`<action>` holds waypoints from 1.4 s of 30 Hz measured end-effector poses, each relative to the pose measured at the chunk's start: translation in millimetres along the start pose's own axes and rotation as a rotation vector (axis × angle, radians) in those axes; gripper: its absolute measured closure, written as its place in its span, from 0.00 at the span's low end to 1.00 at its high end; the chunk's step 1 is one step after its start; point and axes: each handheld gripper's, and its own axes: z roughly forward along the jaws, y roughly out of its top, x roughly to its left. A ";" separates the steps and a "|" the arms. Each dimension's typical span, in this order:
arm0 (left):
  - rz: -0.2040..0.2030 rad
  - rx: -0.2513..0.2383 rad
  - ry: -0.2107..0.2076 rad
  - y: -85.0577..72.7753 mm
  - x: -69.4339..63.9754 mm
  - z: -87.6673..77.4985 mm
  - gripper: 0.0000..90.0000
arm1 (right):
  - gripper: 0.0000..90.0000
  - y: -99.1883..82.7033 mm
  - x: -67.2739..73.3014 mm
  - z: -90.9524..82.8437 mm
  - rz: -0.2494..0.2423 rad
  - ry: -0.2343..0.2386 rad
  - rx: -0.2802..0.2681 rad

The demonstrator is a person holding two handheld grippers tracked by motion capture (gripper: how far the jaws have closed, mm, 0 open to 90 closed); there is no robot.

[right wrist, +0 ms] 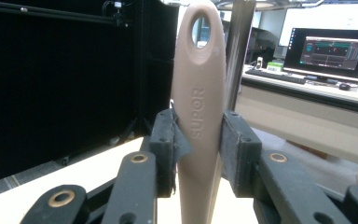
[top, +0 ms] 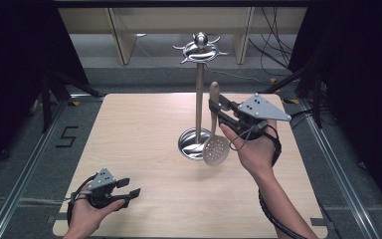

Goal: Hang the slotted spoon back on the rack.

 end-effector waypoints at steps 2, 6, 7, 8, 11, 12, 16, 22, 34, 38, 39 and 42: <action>0.000 0.000 0.000 0.0 -0.1 -0.1 0.44 | 0.76 3.4 -0.3 3.2 0.008 -0.003 -0.004; -0.012 -0.009 -0.006 -0.3 -0.1 0.0 0.44 | 0.76 11.4 -0.3 8.7 0.004 -0.016 -0.007; -0.012 -0.008 -0.006 -0.3 -0.1 -0.1 0.44 | 0.76 13.0 0.2 9.8 0.011 -0.019 -0.007; -0.011 -0.009 -0.007 -0.4 0.1 -0.2 0.44 | 0.76 14.7 -0.7 11.0 0.000 -0.022 -0.011; -0.008 -0.005 -0.006 -0.3 0.3 -0.7 0.44 | 0.76 18.5 -0.3 13.6 0.014 -0.034 -0.010; -0.011 -0.008 -0.007 -0.3 0.0 -0.4 0.44 | 0.76 19.1 -0.4 14.5 0.014 -0.036 -0.012; -0.014 -0.009 -0.008 -0.3 -0.4 -0.3 0.44 | 0.76 24.1 0.0 18.8 0.026 -0.046 -0.011; -0.006 -0.006 -0.007 -0.2 0.6 -1.1 0.44 | 0.76 28.3 -0.4 24.4 0.034 -0.069 0.009; -0.004 -0.008 -0.008 0.2 0.6 -1.5 0.44 | 0.76 29.6 -0.1 35.4 0.058 -0.097 0.059; -0.004 -0.012 -0.008 0.1 1.2 -1.7 0.44 | 0.76 29.0 -0.7 40.2 0.064 -0.102 0.066; -0.004 -0.005 -0.005 0.3 1.1 -2.3 0.44 | 0.76 29.3 -0.3 40.5 0.066 -0.101 0.066; -0.006 -0.009 -0.007 0.1 1.1 -2.6 0.44 | 0.70 29.3 -0.5 40.7 0.036 -0.105 0.058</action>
